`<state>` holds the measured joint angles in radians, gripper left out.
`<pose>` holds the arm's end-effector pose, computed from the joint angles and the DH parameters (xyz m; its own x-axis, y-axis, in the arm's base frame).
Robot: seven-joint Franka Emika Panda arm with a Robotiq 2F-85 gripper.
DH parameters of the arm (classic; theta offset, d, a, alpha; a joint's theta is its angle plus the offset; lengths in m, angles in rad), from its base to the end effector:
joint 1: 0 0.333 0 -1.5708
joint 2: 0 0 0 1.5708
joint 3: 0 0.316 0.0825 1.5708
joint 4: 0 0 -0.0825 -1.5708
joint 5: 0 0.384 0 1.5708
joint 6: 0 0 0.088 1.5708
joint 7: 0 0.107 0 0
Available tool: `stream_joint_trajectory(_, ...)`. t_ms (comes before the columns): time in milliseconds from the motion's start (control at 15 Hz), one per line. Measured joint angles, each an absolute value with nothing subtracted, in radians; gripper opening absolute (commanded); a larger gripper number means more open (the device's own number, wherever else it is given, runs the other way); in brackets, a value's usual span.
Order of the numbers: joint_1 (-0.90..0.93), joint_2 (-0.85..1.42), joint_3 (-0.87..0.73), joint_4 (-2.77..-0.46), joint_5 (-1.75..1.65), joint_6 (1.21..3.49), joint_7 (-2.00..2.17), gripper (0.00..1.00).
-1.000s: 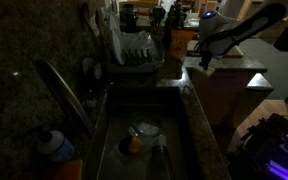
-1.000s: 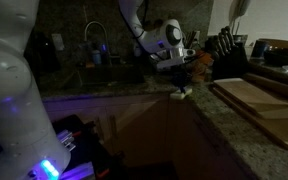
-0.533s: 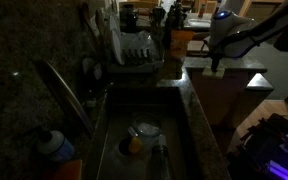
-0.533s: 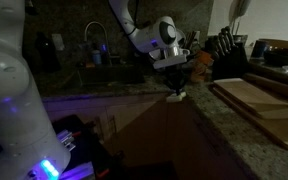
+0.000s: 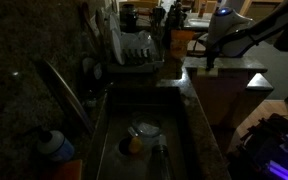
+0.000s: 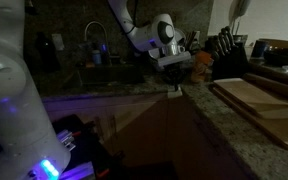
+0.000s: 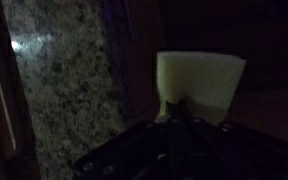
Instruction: Use the sponge to scrub the counter top
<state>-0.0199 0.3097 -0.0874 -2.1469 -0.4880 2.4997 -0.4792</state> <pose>0.5708 -0.0580 0.2606 0.7274 0.6649 -0.1699 0.6830 -0.6775 0.2728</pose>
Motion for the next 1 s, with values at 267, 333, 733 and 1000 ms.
stream_joint_trajectory(267, -0.078, 0.312, -0.052, -2.147, -0.448, 2.535, -0.745, 0.01)
stream_joint_trajectory(333, -0.086, 0.317, -0.040, -2.147, -0.435, 2.535, -0.808, 0.01)
stream_joint_trajectory(733, -0.049, 0.328, 0.047, -2.149, -0.437, 2.541, -1.010, 0.01)
stream_joint_trajectory(1000, -0.063, 0.270, 0.086, -2.157, -0.283, 2.557, -1.205, 0.01)
